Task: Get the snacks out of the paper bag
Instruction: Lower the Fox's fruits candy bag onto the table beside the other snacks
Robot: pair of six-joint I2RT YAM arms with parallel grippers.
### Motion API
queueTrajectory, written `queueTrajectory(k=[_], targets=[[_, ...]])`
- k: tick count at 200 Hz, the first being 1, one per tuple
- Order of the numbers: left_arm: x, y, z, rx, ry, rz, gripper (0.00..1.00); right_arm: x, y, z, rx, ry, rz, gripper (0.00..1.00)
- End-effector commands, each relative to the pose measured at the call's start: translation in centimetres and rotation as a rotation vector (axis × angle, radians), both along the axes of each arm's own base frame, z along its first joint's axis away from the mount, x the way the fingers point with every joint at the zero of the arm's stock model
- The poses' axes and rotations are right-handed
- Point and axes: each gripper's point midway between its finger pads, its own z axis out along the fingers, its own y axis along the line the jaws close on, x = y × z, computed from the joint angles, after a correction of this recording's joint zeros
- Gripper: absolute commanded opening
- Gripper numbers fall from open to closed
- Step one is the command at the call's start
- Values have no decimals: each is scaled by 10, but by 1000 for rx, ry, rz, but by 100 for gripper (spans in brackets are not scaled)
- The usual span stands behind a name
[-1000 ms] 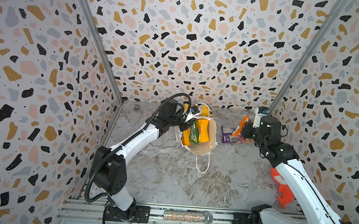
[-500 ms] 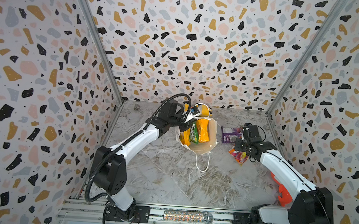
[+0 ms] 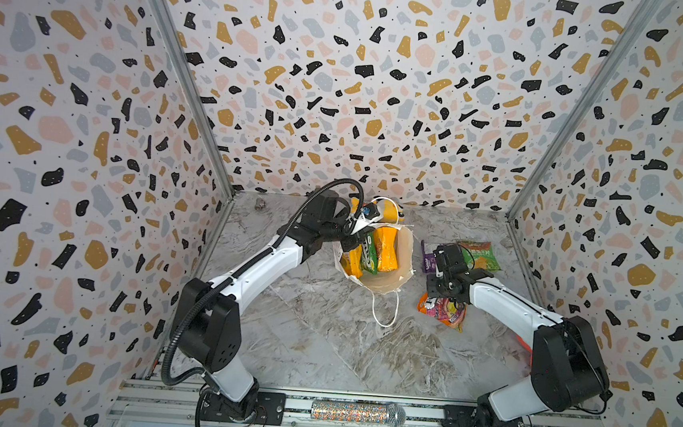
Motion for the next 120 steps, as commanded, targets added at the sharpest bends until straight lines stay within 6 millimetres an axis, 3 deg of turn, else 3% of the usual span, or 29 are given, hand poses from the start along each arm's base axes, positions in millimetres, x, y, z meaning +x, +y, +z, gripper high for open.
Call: queueTrajectory(k=[1, 24, 53, 79, 100, 120], targets=[[-9, -4, 15, -34, -46, -30, 0, 0, 24, 27, 102, -61, 38, 55], [-9, -3, 15, -40, -43, -27, 0, -14, 48, 19, 172, -25, 67, 55], [-9, -4, 15, -44, -43, -30, 0, -20, 41, -10, 125, 21, 0, 51], [-10, -3, 12, -37, -31, -28, 0, -20, 39, -19, 129, 16, -12, 49], [-9, -2, 13, -31, -39, -25, 0, -20, 40, -14, 142, -7, -14, 49], [-8, -2, 12, -29, -38, -22, 0, -18, 45, 4, 190, -57, 8, 50]])
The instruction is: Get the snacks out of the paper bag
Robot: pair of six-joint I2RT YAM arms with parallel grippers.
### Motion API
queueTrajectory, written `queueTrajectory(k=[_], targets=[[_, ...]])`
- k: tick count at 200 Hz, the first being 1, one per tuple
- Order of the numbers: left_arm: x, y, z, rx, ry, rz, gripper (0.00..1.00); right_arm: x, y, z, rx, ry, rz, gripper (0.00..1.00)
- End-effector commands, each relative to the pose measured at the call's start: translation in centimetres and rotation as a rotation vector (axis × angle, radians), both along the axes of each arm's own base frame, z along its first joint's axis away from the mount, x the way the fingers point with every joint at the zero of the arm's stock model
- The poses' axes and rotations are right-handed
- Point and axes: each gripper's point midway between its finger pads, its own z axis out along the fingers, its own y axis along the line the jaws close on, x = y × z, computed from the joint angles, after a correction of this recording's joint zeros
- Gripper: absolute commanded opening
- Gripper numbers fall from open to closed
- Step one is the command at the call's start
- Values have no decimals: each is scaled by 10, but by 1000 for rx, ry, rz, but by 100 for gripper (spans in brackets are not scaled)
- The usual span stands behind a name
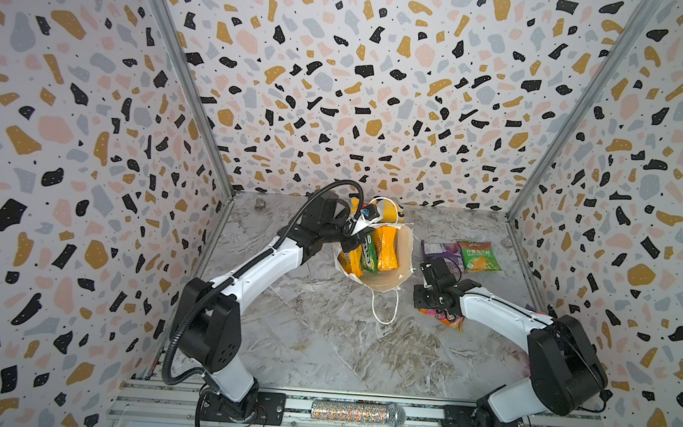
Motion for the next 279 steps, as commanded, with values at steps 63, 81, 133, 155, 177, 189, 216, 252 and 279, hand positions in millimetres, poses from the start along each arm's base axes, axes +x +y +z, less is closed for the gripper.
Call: queueTrajectory(k=[63, 81, 133, 155, 177, 189, 216, 252, 279], targets=[[-9, -3, 13, -34, -21, -27, 0, 16, -20, 18, 49, -43, -72, 57], [-8, -4, 9, -28, -9, -27, 0, 13, -13, -1, 53, 4, -51, 57], [-7, -2, 8, -14, -5, -20, 0, 9, -16, -34, -26, 40, -41, 40], [-7, -2, 7, -12, -8, -19, 0, 7, -19, -35, -55, 35, -20, 29], [-6, -2, 8, -11, -8, -17, 0, 5, -16, -29, -114, 7, 48, 25], [-5, -2, 7, -10, -8, -16, 0, 2, -16, -29, -149, 3, 83, 23], [-6, -2, 4, -10, -4, -19, 0, -8, -25, -37, -209, 53, 108, 22], [-7, 0, 4, -3, -5, -14, 0, -11, -50, -28, -178, 52, -10, 24], [-9, 0, 7, -7, -11, -13, 0, -5, -70, -11, -117, 9, -98, 40]])
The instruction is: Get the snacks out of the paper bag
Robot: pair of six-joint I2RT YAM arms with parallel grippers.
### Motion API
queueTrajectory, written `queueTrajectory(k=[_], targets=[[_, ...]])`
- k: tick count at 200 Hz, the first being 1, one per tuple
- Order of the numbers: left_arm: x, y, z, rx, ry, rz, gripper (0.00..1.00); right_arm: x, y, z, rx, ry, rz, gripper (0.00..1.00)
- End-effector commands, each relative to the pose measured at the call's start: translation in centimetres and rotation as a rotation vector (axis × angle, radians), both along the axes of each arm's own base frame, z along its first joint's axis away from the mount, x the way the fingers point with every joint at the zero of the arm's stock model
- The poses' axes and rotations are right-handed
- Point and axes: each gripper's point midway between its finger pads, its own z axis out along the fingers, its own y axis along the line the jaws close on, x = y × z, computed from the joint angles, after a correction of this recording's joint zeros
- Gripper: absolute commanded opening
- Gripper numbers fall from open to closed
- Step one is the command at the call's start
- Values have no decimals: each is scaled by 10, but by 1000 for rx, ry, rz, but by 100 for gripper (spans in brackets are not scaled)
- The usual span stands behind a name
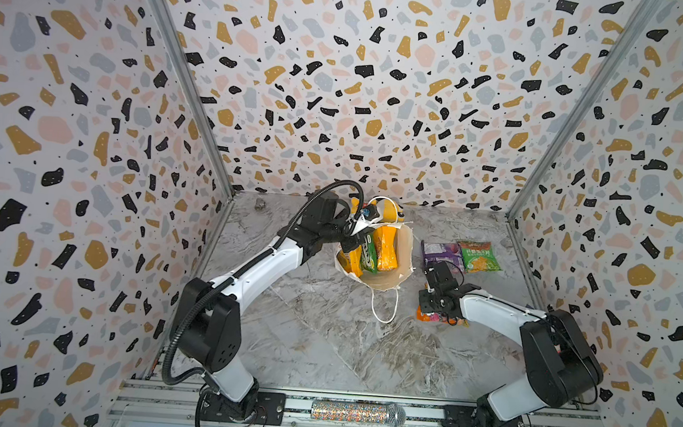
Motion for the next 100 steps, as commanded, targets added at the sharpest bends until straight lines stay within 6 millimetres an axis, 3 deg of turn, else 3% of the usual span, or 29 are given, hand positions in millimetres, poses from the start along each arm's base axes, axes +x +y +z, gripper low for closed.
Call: queueTrajectory(k=[1, 25, 62, 79, 100], targets=[[-9, 0, 8, -11, -12, -18, 0, -6, -23, 13, 26, -2, -84, 41], [-10, 0, 8, -11, -16, -18, 0, -5, -32, 23, 87, -32, -121, 47], [-11, 0, 8, -17, -12, -23, 0, -9, -19, 42, 118, -70, -95, 57], [-12, -1, 10, -22, -16, -30, 0, -16, -11, 38, 56, -67, -90, 59], [-13, -2, 8, -25, -9, -38, 0, -23, -9, 19, -3, -7, -112, 58]])
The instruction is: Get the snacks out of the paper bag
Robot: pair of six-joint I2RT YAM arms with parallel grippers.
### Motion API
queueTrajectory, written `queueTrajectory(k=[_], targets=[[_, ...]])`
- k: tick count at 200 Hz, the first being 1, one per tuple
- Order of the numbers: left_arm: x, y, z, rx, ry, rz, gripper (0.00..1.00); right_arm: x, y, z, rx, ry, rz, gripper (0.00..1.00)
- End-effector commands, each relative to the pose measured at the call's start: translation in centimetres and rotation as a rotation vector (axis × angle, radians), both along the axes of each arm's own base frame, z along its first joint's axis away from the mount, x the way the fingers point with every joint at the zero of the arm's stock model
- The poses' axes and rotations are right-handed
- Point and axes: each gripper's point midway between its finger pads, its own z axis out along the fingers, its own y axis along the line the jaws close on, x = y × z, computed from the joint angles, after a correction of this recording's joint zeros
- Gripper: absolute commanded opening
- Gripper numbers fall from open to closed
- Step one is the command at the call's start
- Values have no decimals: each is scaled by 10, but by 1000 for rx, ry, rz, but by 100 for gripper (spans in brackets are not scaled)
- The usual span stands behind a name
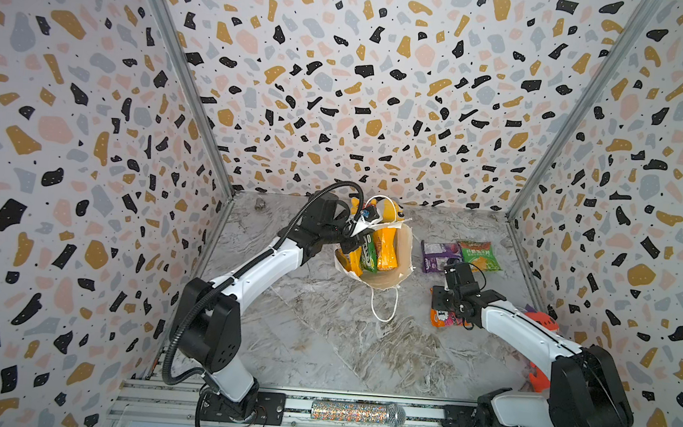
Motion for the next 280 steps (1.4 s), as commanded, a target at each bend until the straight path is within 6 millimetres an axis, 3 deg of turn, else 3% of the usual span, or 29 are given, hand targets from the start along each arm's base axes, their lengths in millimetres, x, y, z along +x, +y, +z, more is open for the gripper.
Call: queueTrajectory(k=[1, 34, 76, 110, 203, 248, 280], targets=[[-12, -3, 13, -29, -17, -38, 0, -12, -6, -17, -78, 76, -54, 58], [-13, -4, 13, -32, -17, -44, 0, -16, -9, -42, -116, 114, -77, 48], [-13, -5, 14, -36, -16, -53, 0, -13, -10, -57, -128, 137, -90, 35], [-13, -4, 14, -34, -18, -49, 0, -4, -14, -54, -124, 138, -109, 31], [-11, -1, 17, -31, -36, -36, 0, 21, -61, -39, -108, 100, -184, 31], [-10, 1, 19, -29, -46, -23, 0, 25, -46, 1, 55, -5, -162, 47], [-10, 0, 20, -41, -43, -31, 0, 12, -61, 11, 69, -43, -224, 64]])
